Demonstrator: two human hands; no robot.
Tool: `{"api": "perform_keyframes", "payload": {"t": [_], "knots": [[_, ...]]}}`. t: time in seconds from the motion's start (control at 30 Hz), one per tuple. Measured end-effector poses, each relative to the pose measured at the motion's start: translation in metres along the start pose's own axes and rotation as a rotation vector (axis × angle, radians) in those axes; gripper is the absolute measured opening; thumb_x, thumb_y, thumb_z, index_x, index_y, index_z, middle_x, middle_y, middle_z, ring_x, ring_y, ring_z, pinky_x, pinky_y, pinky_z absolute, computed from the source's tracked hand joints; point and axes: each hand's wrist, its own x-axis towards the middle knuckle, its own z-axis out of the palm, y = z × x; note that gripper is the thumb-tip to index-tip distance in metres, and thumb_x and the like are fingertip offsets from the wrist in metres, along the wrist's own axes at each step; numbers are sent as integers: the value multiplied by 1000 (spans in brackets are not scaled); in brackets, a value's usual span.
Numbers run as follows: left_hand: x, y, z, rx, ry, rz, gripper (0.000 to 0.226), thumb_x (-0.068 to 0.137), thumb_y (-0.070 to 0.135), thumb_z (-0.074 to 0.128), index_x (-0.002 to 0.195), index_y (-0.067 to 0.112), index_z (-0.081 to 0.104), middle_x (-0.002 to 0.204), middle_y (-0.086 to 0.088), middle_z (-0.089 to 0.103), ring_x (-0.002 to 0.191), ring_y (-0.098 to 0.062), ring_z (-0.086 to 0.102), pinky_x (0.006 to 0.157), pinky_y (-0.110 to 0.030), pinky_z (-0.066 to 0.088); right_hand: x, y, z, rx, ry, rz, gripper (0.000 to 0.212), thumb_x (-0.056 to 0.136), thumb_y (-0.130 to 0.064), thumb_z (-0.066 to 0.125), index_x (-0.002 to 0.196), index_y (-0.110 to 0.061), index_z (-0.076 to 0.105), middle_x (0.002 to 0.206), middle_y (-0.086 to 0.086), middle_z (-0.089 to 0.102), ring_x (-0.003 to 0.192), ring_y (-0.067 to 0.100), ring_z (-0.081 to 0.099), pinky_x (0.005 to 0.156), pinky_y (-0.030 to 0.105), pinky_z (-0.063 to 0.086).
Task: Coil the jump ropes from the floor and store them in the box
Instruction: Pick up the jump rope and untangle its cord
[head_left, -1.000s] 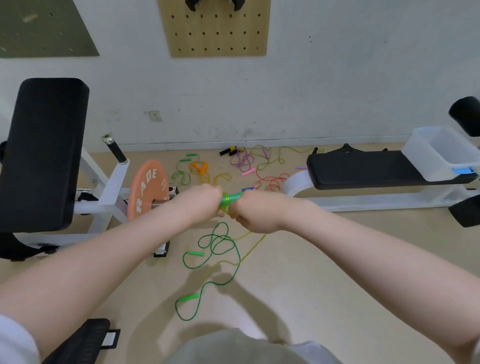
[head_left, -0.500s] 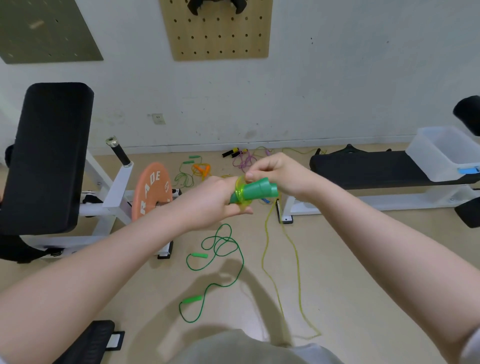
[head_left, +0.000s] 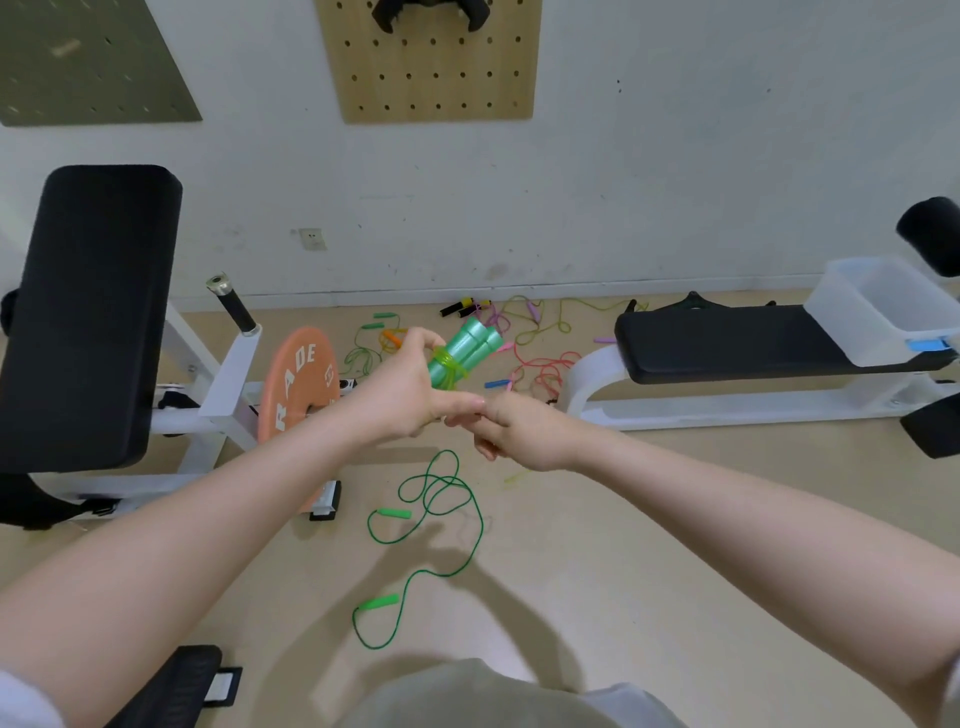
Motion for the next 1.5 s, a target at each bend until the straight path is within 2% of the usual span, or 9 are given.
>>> {"api": "perform_keyframes", "payload": {"t": [0.1, 0.43, 0.57, 0.67, 0.83, 0.93, 1.1, 1.27, 1.5], "knots": [[4, -5, -2, 258, -10, 3, 71, 74, 36, 76, 122, 13, 29, 71, 3, 40, 55, -9, 37, 48, -26, 26, 1, -6, -1, -260, -55, -23, 27, 99, -17, 36, 91, -1, 56, 84, 15, 63, 77, 29, 51, 69, 33, 35], [7, -3, -2, 881, -220, 67, 61, 86, 29, 64, 128, 1, 30, 91, -10, 57, 84, -27, 56, 70, -36, 47, -2, -52, -49, -687, 30, -204, 24, 90, -33, 54, 89, -11, 64, 65, 0, 43, 72, 22, 42, 60, 28, 32], [1, 8, 0, 958, -354, 240, 36, 91, 36, 55, 111, 5, 58, 94, -5, 54, 95, -28, 56, 76, -30, 44, 3, -51, -68, -406, 69, -232, 24, 83, -34, 66, 82, -10, 67, 57, -8, 47, 52, 5, 44, 52, 22, 32], [-6, 14, -8, 697, -282, 275, 61, 85, 38, 64, 132, 11, 36, 78, 1, 48, 79, -22, 51, 60, -27, 34, 6, -27, -75, -127, 169, -160, 19, 83, -28, 68, 77, -10, 65, 56, -6, 48, 48, -1, 42, 50, 18, 28], [-17, 21, -5, 205, -108, 319, 81, 77, 32, 73, 141, 21, 24, 111, 7, 49, 93, -9, 50, 71, -15, 33, -4, 2, -58, 411, 199, -95, 20, 85, 7, 58, 69, -5, 59, 51, -11, 54, 50, 0, 44, 50, 13, 35], [-9, 24, 0, -39, 2, 288, 66, 76, 24, 75, 130, 24, 37, 103, 9, 57, 79, -4, 53, 65, -10, 38, -1, 6, -38, 219, 287, 1, 20, 87, 2, 50, 69, 6, 56, 61, 6, 52, 56, 10, 41, 56, 25, 33], [4, 19, -5, -8, 60, 222, 50, 76, 13, 71, 116, 24, 44, 84, 6, 63, 67, -7, 58, 61, -18, 44, -3, -8, -21, -107, 380, 18, 38, 99, -14, 37, 61, -16, 37, 60, 3, 48, 59, 23, 40, 56, 29, 18], [12, 10, -9, 336, 62, 185, 53, 78, 9, 64, 120, 15, 32, 79, -5, 53, 67, -22, 50, 56, -31, 36, -17, -23, -21, -266, 66, -22, 26, 99, -20, 31, 98, -4, 51, 66, 10, 57, 60, 31, 57, 63, 34, 45], [18, -10, 10, 773, -14, 151, 56, 90, 5, 46, 137, 3, 16, 75, -10, 52, 56, -22, 46, 49, -34, 36, -17, -48, -49, -603, 96, -148, 23, 93, -24, 48, 96, -8, 63, 83, 10, 62, 77, 25, 47, 63, 28, 32]]}}
